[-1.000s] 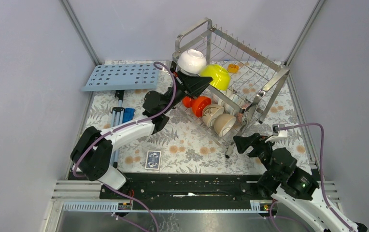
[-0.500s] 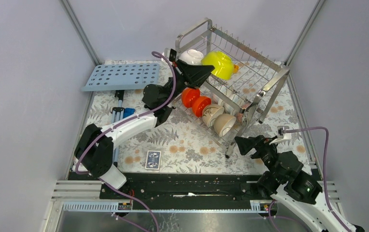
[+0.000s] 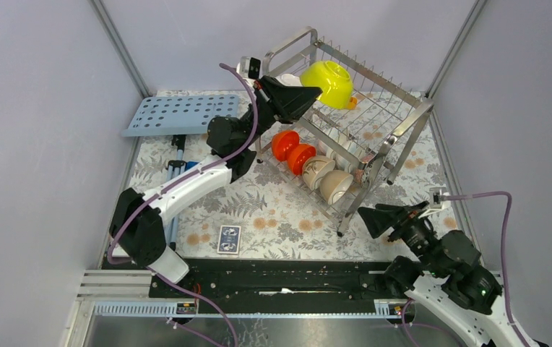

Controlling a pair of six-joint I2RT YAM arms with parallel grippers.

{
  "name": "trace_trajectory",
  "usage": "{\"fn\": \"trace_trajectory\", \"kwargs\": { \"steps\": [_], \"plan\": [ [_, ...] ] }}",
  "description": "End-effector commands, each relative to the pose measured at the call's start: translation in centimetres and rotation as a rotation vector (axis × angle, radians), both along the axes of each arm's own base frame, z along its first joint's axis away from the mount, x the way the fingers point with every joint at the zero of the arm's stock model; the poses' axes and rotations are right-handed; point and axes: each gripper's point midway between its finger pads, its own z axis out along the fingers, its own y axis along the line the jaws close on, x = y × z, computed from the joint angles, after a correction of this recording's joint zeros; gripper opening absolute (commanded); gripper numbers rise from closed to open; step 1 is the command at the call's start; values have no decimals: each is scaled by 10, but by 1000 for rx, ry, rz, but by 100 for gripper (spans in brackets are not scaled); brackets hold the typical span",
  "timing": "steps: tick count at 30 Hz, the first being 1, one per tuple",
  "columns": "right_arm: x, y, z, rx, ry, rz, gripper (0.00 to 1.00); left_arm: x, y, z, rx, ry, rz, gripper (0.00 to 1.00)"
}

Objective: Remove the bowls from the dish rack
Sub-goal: Pick up the bowl from the dish rack, then place the bowl at the center of the board.

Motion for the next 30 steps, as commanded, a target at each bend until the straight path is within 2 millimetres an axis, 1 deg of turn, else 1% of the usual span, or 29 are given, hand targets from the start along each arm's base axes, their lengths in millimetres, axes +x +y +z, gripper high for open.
{"fn": "trace_trajectory", "kwargs": {
  "steps": [1, 4, 8, 10, 11, 12, 16, 17, 21, 25, 27, 29, 30],
  "plan": [
    [-19, 2, 44, 10, -80, 100, 96, -42, 26, 39, 30, -168, 62, 0],
    [-28, 8, 60, -9, -109, 165, 96, -54, 35, 38, 114, -208, 132, 0],
    [-35, 18, 88, -13, -163, 240, 96, -66, 51, 26, 237, -220, 229, 0],
    [-41, 28, 106, -27, -191, 304, 96, -75, 63, 25, 298, -245, 289, 0],
    [-46, 31, 121, -27, -213, 337, 95, -77, 68, 21, 335, -253, 318, 0],
    [-49, 35, 132, -34, -229, 370, 96, -80, 73, 16, 373, -261, 349, 0],
    [-53, 51, 172, -43, -296, 453, 95, -95, 93, -2, 511, -321, 422, 0],
    [-54, 55, 184, -42, -323, 471, 95, -99, 97, -8, 548, -336, 432, 0],
    [-43, 81, 211, -109, -338, 547, 92, -105, 109, -43, 716, -358, 448, 0],
    [-26, 102, 234, -129, -370, 564, 91, -99, 111, -93, 925, -334, 425, 0],
    [-16, 110, 240, -137, -368, 559, 91, -93, 116, -115, 1021, -309, 431, 0],
    [-6, 119, 241, -149, -345, 555, 90, -92, 121, -131, 1091, -306, 435, 0],
    [-2, 124, 240, -155, -330, 555, 89, -90, 126, -136, 1117, -304, 454, 0]
  ]
}}
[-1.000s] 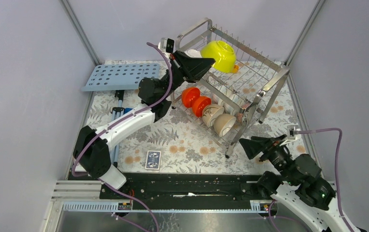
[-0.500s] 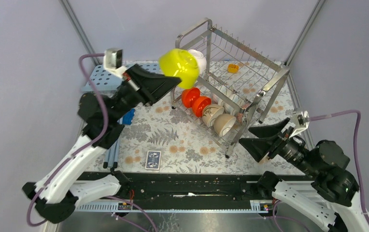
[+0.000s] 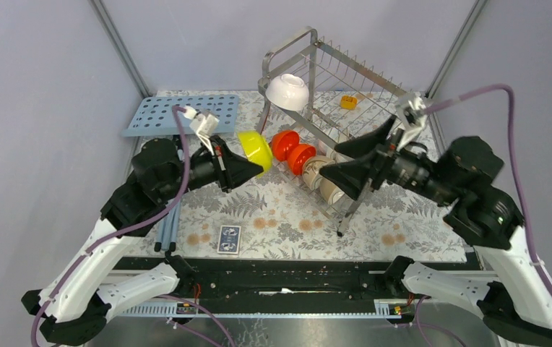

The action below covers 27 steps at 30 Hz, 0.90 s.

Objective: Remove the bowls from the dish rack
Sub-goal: Place the bowl at the center of the board.

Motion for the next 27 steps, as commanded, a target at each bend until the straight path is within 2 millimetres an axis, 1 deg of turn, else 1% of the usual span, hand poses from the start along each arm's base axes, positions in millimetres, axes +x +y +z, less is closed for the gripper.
{"fn": "trace_trajectory", "kwargs": {
  "steps": [1, 4, 8, 10, 13, 15, 18, 21, 24, 27],
  "plan": [
    [12, 16, 13, -17, -25, 20, 89, 3, 22, -32, 190, -33, 74, 0],
    [24, 25, 4, -59, 12, 8, 87, 6, 32, -49, 271, -31, 108, 0],
    [38, 30, -1, -124, 39, -42, 85, 11, 37, -91, 430, -20, 105, 0],
    [48, 38, -10, -177, 69, -71, 85, 12, 37, -108, 484, -25, 97, 0],
    [52, 50, -27, -260, 105, -106, 84, 11, 33, -123, 534, -51, 88, 0],
    [61, 51, -41, -315, 137, -187, 83, 9, 29, -134, 571, -77, 74, 0],
    [63, 56, -58, -377, 177, -252, 83, 2, 20, -145, 633, -136, 42, 0],
    [68, 49, -71, -404, 206, -322, 82, -5, 12, -148, 663, -227, 1, 0],
    [71, 38, -90, -447, 225, -376, 82, -13, 6, -155, 695, -326, -64, 0],
    [66, 31, -116, -515, 259, -377, 83, -21, 1, -172, 745, -396, -131, 0]
  ]
}}
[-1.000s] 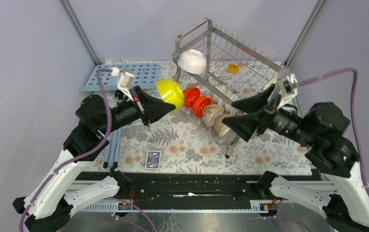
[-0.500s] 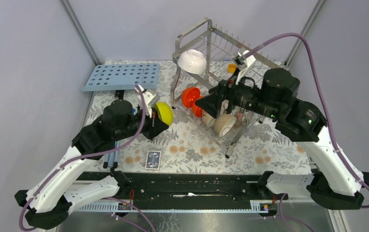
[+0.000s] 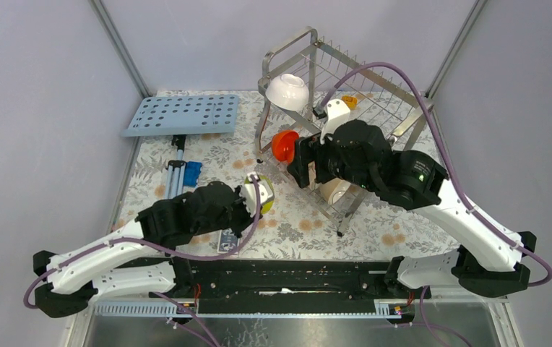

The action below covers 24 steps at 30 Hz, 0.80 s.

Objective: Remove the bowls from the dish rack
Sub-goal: Place the bowl at the center of the board.

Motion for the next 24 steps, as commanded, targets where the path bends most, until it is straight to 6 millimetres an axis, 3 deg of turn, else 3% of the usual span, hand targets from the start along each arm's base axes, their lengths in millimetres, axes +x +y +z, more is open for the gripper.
{"fn": "trace_trajectory", "kwargs": {
  "steps": [1, 3, 9, 15, 24],
  "plan": [
    [-2, -27, -27, -79, 31, -89, 83, 4, -11, 2, 28, -173, -99, 0],
    [-6, -32, -42, -98, 52, -90, 83, -2, -15, -11, 84, -182, -138, 0],
    [-21, -32, -60, -132, 109, -36, 82, -16, -21, -48, 289, -303, -265, 0],
    [-34, -27, -83, -178, 158, 20, 82, -31, -20, -67, 443, -428, -405, 0],
    [-53, -1, -122, -255, 200, 89, 80, -40, -15, -92, 715, -655, -597, 0]
  ]
}}
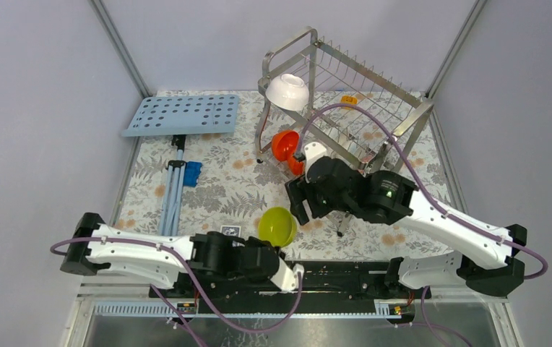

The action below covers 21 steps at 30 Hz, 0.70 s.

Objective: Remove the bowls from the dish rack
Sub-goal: Place the bowl at the center of the board.

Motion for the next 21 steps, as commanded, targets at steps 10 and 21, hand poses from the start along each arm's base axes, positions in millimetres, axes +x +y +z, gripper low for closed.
{"fn": "trace_trajectory", "kwargs": {
  "steps": [10, 21],
  "plan": [
    [-15, 26, -45, -27, 23, -1, 72, 14, 10, 9, 222, -526, -209, 0],
    [-21, 41, -73, -18, 60, -28, 63, 0, 9, -5, 340, -537, -329, 0]
  ]
}}
